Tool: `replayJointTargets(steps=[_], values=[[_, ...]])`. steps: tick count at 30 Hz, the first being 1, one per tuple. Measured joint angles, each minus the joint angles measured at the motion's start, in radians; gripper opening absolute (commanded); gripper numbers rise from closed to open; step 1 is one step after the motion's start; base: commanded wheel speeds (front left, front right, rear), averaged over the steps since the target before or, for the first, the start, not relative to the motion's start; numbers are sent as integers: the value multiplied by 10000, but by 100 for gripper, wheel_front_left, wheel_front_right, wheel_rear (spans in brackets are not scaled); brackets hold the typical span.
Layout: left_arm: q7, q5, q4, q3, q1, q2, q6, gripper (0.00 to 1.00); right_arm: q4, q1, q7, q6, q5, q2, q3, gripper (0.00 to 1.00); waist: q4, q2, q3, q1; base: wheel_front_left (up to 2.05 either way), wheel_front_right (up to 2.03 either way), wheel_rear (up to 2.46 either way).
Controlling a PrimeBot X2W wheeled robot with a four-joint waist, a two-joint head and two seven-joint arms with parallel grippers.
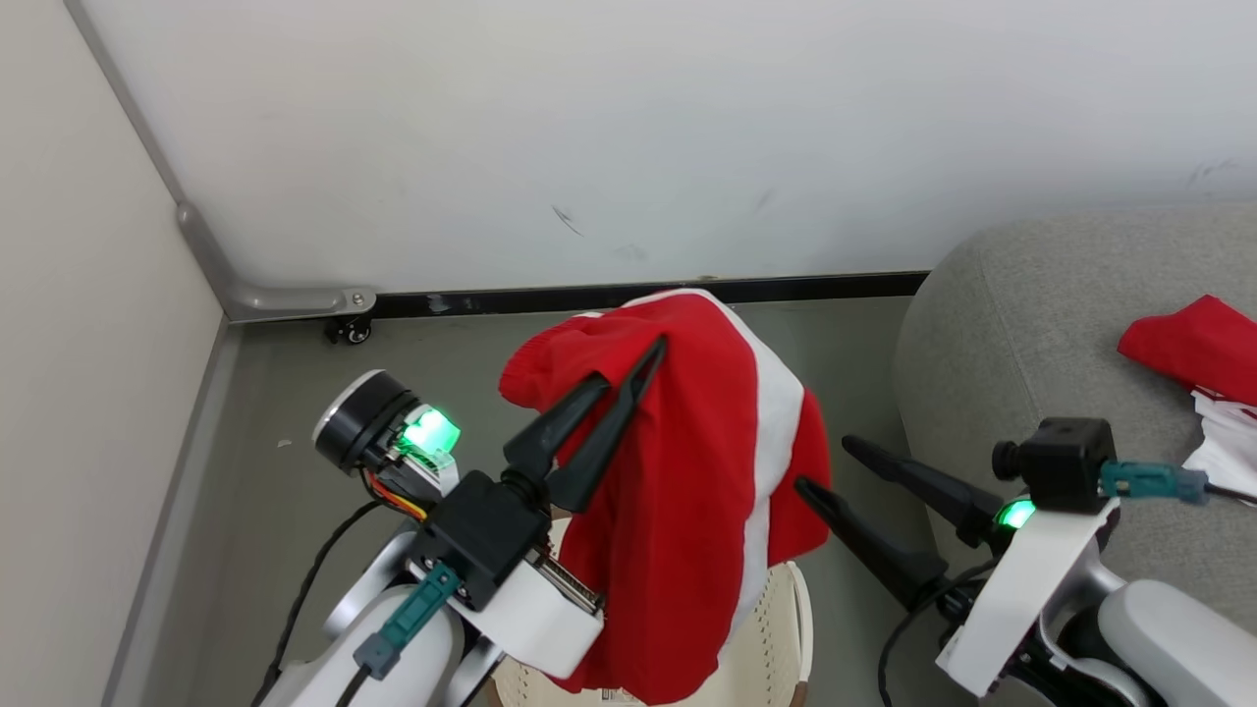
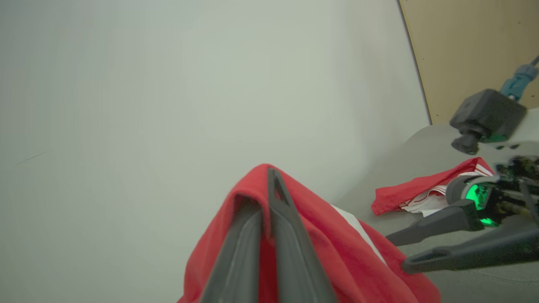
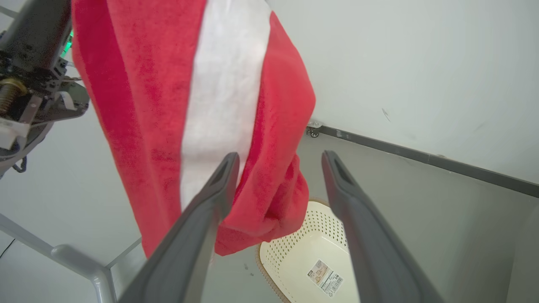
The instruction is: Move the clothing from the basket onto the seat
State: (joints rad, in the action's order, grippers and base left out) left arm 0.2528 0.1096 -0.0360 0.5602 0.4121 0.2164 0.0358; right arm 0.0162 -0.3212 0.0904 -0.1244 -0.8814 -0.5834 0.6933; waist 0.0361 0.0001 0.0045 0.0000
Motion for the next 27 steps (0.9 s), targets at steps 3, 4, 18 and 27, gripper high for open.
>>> replayJointTargets(steps=[3,4,18,27], values=[[27,-2,232,198,4,-4,194,0,-130,-263,77,0,-531,-186,150,100,79,0,-13,0,0,0,0],[27,-8,288,270,13,-2,244,0,-184,-344,84,0,-721,-209,236,100,106,0,-17,0,0,0,0],[27,-21,780,936,37,-56,539,0,-830,-1325,512,0,-1921,-709,1724,100,455,0,-68,0,0,0,0],[27,107,1045,1168,47,-54,627,0,-907,-1887,453,0,-2019,-725,2523,37,542,0,-50,0,0,0,0]])
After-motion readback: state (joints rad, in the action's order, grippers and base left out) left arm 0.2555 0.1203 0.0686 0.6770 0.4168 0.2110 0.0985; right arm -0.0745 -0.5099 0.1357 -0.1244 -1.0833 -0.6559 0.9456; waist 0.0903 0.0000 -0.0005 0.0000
